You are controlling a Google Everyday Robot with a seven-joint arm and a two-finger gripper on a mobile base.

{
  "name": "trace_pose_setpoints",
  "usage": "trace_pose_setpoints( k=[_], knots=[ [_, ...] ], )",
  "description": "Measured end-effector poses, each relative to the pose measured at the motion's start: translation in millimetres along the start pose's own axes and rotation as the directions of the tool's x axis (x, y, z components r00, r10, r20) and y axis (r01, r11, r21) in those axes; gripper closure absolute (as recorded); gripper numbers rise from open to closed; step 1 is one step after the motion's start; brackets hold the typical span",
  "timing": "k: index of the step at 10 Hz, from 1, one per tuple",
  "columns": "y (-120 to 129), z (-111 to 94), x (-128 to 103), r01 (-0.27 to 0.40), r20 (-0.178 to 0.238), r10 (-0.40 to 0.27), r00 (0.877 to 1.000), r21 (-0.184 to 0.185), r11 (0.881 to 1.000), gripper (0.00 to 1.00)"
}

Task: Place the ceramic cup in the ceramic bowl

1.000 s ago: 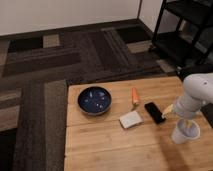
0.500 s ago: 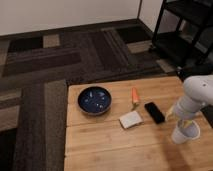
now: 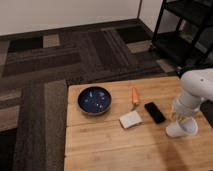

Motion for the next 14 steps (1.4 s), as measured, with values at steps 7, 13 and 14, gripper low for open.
trace_pose_setpoints(
  k=[7, 13, 14],
  knots=[
    [119, -54, -35, 0.213, -0.049, -0.207, 0.977, 0.18, 0.96, 1.0],
    [152, -53, -42, 0.283, -0.056, -0.278, 0.959, 0.199, 0.938, 1.0],
    [153, -53, -42, 0.285, -0.056, -0.279, 0.959, 0.199, 0.938, 1.0]
  ],
)
